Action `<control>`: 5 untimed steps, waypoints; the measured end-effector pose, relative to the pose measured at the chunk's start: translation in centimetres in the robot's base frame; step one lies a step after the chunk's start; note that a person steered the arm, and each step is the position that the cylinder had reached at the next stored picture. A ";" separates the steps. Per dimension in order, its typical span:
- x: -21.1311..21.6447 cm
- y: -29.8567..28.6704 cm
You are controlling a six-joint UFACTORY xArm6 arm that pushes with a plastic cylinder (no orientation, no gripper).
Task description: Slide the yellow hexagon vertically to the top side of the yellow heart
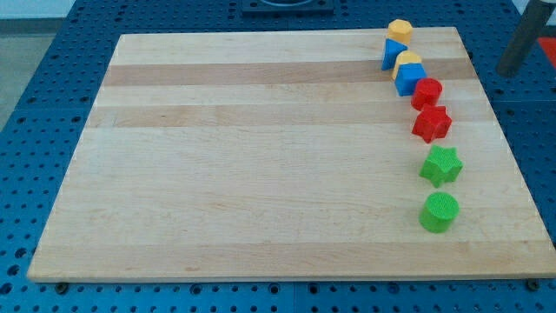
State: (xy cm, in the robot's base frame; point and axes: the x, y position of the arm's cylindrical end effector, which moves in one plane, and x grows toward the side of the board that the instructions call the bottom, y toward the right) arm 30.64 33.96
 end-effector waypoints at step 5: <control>7.1 -2.2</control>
State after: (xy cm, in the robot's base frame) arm 37.77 31.72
